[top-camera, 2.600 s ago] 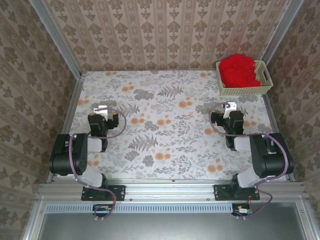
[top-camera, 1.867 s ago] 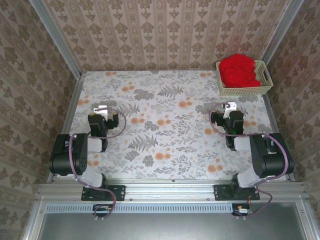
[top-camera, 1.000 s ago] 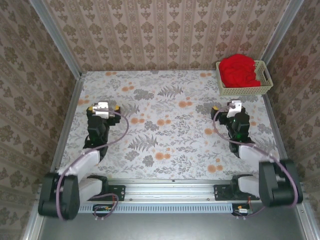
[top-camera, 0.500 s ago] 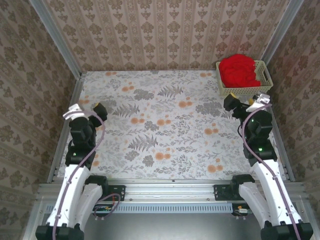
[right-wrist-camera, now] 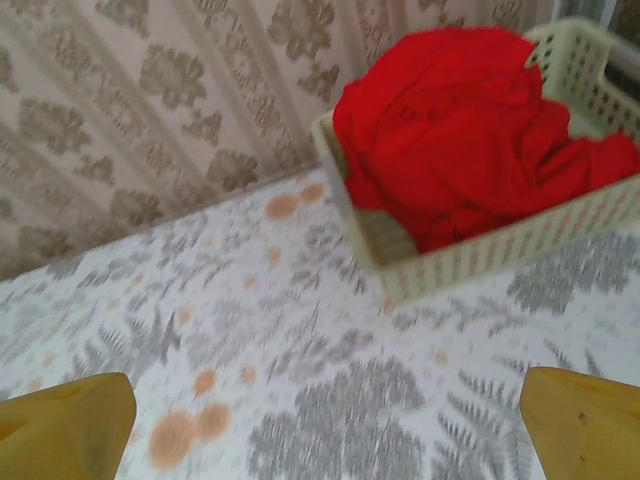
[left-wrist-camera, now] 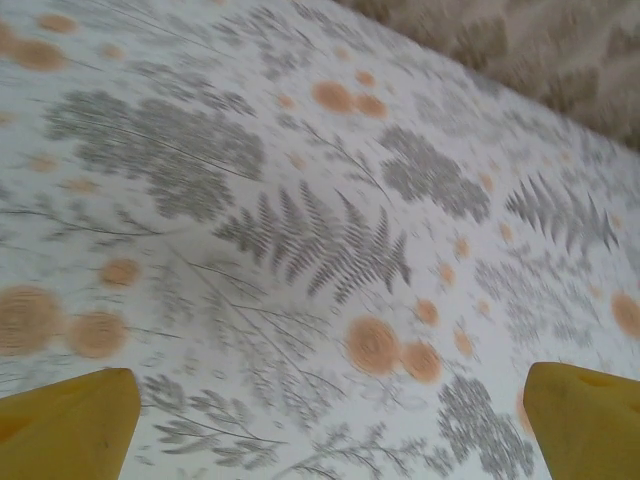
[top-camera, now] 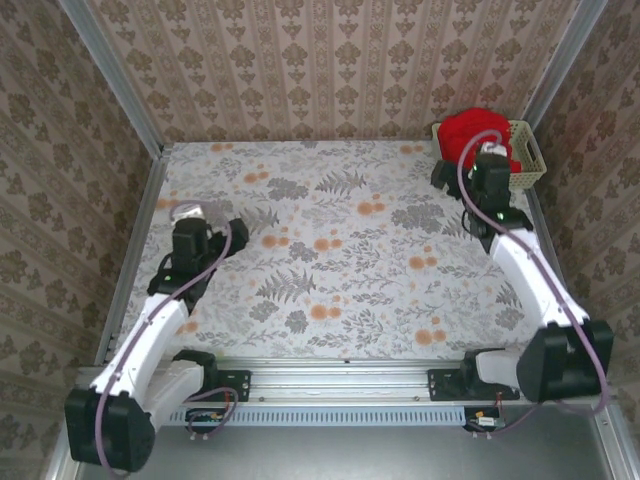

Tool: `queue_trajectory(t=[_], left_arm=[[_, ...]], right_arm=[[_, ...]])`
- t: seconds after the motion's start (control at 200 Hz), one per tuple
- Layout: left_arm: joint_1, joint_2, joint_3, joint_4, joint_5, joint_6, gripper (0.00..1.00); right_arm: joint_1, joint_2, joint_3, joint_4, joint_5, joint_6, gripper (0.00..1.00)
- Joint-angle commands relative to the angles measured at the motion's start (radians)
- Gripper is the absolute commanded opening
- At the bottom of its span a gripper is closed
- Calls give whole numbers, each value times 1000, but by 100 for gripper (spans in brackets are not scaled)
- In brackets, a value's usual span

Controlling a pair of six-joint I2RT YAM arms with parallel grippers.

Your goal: Fold the inside-out t-shirt

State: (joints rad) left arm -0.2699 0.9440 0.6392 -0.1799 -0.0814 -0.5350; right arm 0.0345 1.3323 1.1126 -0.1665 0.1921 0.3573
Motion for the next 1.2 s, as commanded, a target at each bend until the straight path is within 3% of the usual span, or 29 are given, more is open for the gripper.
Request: queue_trajectory(t=[0.0, 0.19, 0.525, 0.69, 1.005, 1.13, 1.195], left_arm=[[-78, 54, 69, 19, -6, 72, 100], [-126, 117, 100, 36, 2, 112, 100], [-133, 155, 85, 112, 14, 142, 100], [-137, 175, 72, 154, 19, 144, 100], [-144, 257, 92, 197, 2, 136, 100], [-147, 286, 111, 206, -2, 134, 100], [-149, 298, 120, 206, -7, 137, 100]], right_arm=[[-5, 172, 148, -57, 152, -73, 100], [-54, 464, 419, -127, 216, -134, 100], [-167, 899, 883, -327, 219, -162, 100], [-187, 1047, 1051, -364, 218, -197, 100], [-196, 1340, 1477, -593, 188, -216, 100], [-201, 1376, 1514, -596, 158, -212, 100], [-205, 1384, 1514, -595, 126, -204, 94]])
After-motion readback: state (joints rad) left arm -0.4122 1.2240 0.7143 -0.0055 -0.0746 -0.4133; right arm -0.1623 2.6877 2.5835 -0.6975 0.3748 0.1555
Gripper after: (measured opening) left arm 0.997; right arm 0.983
